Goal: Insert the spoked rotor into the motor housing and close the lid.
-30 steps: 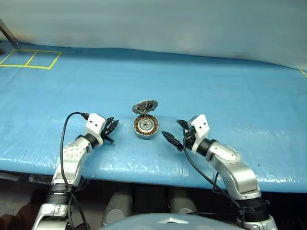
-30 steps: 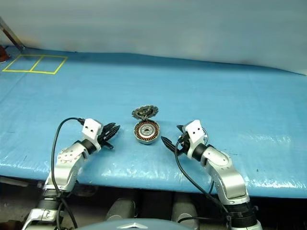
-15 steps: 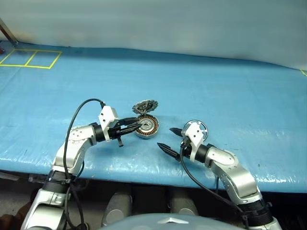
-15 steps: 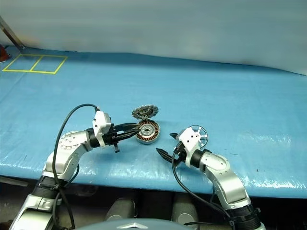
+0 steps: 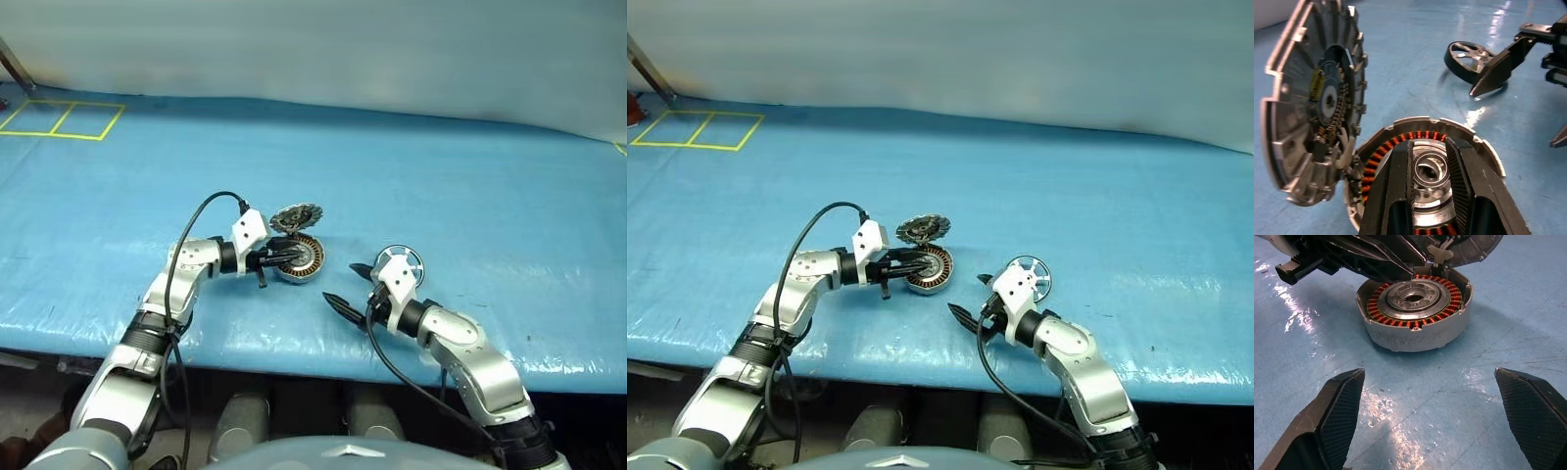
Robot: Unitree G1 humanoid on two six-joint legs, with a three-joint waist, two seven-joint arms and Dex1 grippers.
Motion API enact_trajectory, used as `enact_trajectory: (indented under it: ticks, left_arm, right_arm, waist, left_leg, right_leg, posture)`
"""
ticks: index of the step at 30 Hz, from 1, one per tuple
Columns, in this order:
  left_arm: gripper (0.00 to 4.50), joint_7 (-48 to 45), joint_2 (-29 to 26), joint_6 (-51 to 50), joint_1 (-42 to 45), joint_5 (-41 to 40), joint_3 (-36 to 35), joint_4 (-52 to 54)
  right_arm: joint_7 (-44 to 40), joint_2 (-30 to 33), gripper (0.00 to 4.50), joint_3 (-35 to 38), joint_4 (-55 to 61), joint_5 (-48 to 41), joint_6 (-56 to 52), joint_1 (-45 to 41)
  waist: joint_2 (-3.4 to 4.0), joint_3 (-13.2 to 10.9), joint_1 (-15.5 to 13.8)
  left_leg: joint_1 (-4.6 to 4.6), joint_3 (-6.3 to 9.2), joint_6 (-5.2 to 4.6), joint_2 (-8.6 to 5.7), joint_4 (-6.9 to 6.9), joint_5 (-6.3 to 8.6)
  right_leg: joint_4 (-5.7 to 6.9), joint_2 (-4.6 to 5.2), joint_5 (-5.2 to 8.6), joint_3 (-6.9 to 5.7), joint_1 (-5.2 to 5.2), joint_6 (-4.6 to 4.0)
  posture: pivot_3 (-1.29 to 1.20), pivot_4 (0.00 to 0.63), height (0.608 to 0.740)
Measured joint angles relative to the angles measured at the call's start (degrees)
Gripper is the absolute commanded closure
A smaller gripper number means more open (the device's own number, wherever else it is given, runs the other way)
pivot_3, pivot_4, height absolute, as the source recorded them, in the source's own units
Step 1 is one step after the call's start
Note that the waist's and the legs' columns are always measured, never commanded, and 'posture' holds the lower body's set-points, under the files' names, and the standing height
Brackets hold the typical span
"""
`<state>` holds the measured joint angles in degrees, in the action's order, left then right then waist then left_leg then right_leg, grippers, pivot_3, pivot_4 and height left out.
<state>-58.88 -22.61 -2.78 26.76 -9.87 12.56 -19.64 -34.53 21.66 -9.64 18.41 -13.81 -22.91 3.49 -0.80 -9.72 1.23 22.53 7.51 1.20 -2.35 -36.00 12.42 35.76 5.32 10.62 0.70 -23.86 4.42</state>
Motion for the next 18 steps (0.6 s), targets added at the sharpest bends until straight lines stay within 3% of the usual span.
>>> enact_trajectory:
  ticks: [18]
  left_arm:
    - [3.82,0.09,1.17,0.96,-0.45,0.81,0.37,-1.45]
  right_arm:
    - [0.94,0.31,0.0,0.0,0.21,0.22,0.39,-0.04]
  waist:
    - [-0.02,-0.01,-0.03]
  left_leg:
    - [0.0,0.02,0.0,0.0,-0.04,0.0]
  right_leg:
    - [0.02,0.0,-0.02,0.0,0.02,0.04]
  posture:
    - [0.0,0.15,0.74]
